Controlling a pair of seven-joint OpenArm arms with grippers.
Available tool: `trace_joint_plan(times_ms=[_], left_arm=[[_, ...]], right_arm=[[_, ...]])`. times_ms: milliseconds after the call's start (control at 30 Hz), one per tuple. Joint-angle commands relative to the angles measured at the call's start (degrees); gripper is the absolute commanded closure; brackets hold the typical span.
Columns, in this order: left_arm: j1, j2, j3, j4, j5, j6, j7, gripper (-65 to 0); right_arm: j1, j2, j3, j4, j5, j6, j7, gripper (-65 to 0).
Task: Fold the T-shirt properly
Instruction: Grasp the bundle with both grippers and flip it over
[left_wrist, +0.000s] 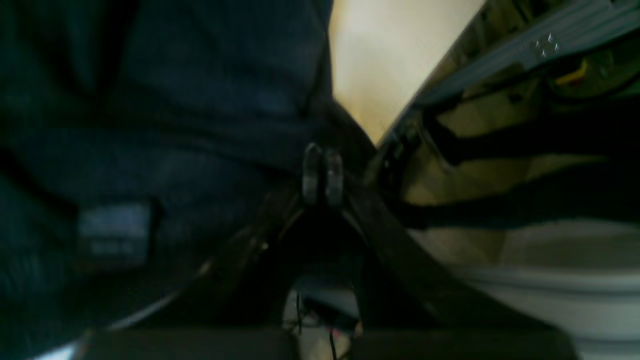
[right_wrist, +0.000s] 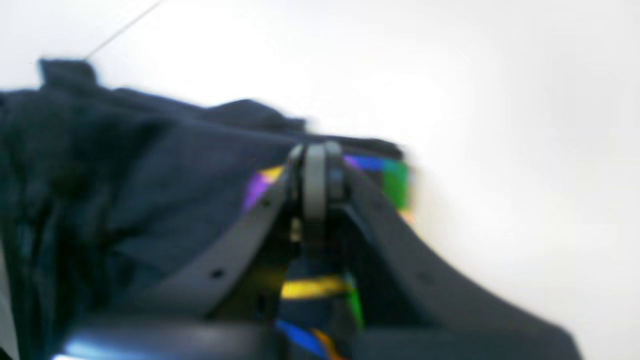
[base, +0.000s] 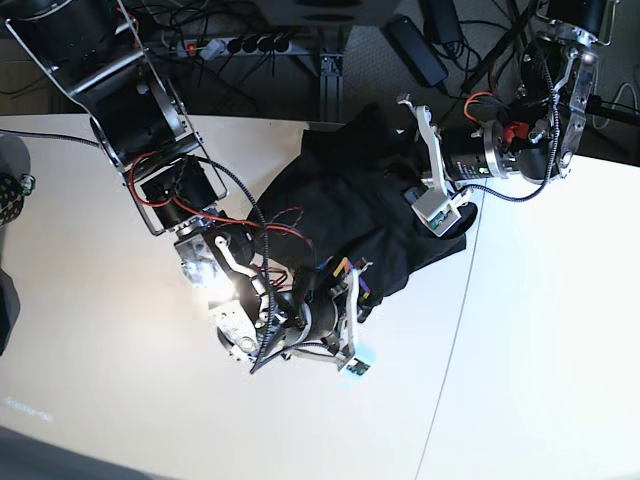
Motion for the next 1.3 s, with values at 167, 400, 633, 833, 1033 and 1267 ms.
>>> trace_joint_plan(times_ms=[167,400,633,833,1033,1267], left_arm=[[-1.7,0.4,-0.2,-5.0,3.0,-1.2,-3.8,0.0],[-7.5,-1.7,-0.2,-10.6,9.7,-1.2,-6.6,0.0],[-17.5,-3.9,-0.2,-19.9,11.8,-1.2,-10.3,0.0],[-24.9,-3.3,-0.1,-27.8,12.2,-1.2,-13.3,0.0],[-30.1,-1.8,0.2,-32.9,12.0,-1.2,-12.5,0.0],[-29.4,-8.0,0.1,-24.6,-2.8,-1.2,1.5,0.0]], right_arm=[[1.7,0.4,-5.4,0.8,-1.0,3.3,-0.9,0.0],[1.7,5.7,-5.4,0.9,3.1,3.3,-5.9,0.0],[-1.2,12.9,-5.4,6.2,14.3,3.3,-10.8,0.0],[-8.1,18.3,-5.4,16.8,14.7,3.3,-11.4,0.0],[-14.4,20.3,-2.3,22.3,14.6,3.2,-11.4,0.0],[-13.3,20.3,6.8,22.7,13.0,3.3,-8.2,0.0]])
